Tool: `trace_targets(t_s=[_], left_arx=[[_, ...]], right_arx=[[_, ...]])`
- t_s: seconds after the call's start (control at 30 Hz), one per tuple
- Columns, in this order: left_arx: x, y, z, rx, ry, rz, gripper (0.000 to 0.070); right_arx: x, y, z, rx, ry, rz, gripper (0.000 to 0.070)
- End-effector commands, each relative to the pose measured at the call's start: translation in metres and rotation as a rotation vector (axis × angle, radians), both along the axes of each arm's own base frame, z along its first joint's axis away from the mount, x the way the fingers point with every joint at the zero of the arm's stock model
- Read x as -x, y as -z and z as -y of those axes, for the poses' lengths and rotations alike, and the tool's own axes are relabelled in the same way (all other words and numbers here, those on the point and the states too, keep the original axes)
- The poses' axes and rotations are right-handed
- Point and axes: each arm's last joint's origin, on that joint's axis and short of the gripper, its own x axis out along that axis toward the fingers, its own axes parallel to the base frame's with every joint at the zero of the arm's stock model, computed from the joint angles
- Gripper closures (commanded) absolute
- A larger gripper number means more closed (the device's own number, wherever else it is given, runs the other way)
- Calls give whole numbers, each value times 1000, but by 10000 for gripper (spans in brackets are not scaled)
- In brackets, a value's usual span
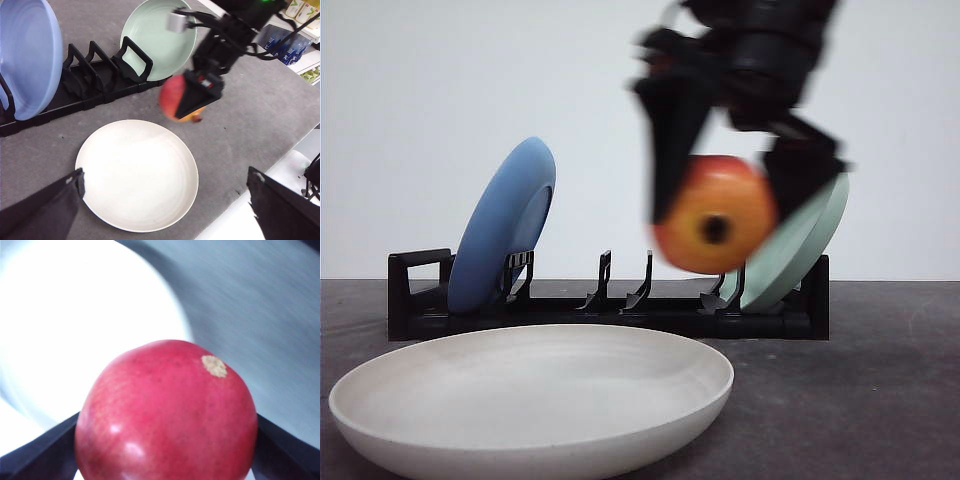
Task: Place pomegranate in white plate
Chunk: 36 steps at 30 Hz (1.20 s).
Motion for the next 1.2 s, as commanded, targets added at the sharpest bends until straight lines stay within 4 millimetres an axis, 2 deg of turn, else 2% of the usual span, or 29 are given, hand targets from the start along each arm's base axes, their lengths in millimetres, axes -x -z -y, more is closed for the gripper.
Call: trace_targets(t_s=[0.0, 0.17, 0.37, 0.5, 0.67, 0.77, 0.87, 0.9, 1.07, 1.17], left_arx=[[1, -3, 0, 20, 6, 5, 65], [1, -3, 0, 20, 6, 5, 65], [1, -3, 0, 21, 5, 4, 65], [1, -3, 0, 21, 5, 4, 65], [1, -3, 0, 21, 5, 4, 65], [1, -3, 0, 21, 5, 4, 65], [1, -3, 0, 21, 5, 4, 65], [1, -3, 0, 21, 6, 4, 65], [1, -3, 0, 21, 6, 5, 65], [1, -3, 0, 21, 5, 4, 65]], right_arx=[[0, 3, -23, -5, -31, -9, 250], [6, 23, -69, 7, -129, -20, 250], [17, 57, -93, 64, -203, -67, 250], [17, 68, -96, 92, -209, -92, 250], [17, 69, -96, 95, -209, -89, 241], [17, 69, -96, 94, -214, -89, 175], [17, 69, -96, 90, -227, -89, 17], [17, 69, -96, 90, -227, -89, 0], [17, 66, -96, 82, -230, -80, 0], [16, 52, -94, 64, -226, -61, 0]])
